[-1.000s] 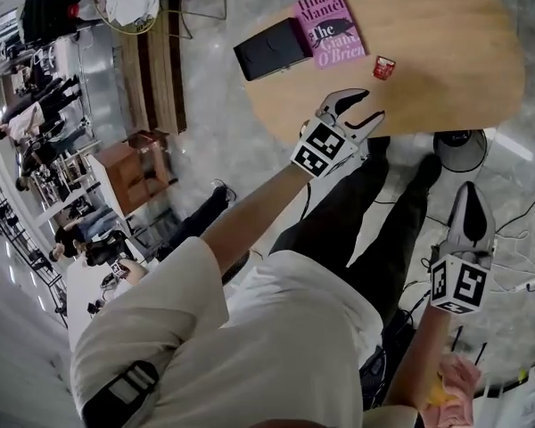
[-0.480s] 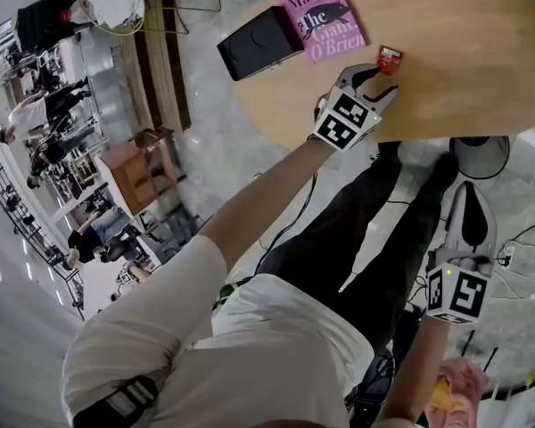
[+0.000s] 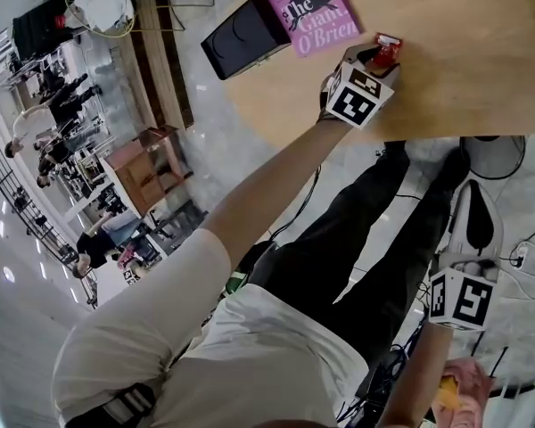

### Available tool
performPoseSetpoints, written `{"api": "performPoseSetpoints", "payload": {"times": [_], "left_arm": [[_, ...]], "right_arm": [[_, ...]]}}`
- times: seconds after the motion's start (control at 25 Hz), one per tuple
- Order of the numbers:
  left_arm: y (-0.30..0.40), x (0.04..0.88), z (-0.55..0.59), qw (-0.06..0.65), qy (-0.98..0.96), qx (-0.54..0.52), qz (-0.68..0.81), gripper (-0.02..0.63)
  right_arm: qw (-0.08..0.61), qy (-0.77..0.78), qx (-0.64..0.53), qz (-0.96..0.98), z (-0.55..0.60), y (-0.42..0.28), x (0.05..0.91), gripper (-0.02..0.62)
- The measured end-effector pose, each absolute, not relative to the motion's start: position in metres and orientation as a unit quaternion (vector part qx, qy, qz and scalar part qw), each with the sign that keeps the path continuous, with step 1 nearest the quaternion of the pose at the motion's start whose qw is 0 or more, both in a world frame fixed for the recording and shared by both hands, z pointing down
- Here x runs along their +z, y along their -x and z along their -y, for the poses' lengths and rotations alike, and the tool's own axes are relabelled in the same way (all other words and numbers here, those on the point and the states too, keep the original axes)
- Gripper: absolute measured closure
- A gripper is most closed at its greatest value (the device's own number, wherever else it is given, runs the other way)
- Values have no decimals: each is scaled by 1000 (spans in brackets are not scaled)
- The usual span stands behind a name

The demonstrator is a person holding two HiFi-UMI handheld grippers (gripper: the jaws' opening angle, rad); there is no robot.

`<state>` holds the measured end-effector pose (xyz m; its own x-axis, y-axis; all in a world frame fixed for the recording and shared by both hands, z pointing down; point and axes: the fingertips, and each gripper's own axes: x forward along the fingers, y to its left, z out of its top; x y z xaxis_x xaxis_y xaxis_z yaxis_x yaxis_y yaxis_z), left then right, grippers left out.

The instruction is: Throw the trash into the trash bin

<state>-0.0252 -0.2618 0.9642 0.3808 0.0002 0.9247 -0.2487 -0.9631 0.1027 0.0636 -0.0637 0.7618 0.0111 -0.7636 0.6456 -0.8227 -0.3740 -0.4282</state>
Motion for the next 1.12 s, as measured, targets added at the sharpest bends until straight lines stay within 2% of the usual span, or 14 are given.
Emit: {"api": "performPoseSetpoints", "payload": {"times": [0.28,0.36,0.52,1.12], "left_arm": [[28,974,270,116,-822,550,93,461],[29,974,273,110,-821,552,91,533],[29,973,274,104,-823,552,87,601],[12,947,225,88,-832,546,48,601]], "right_arm": [[28,-714,433,549,57,-66,775,584],[25,-717,435,544,56,-67,777,584],[20,-722,436,538,53,-71,776,584],[19,-725,432,536,20,-78,769,584]]}}
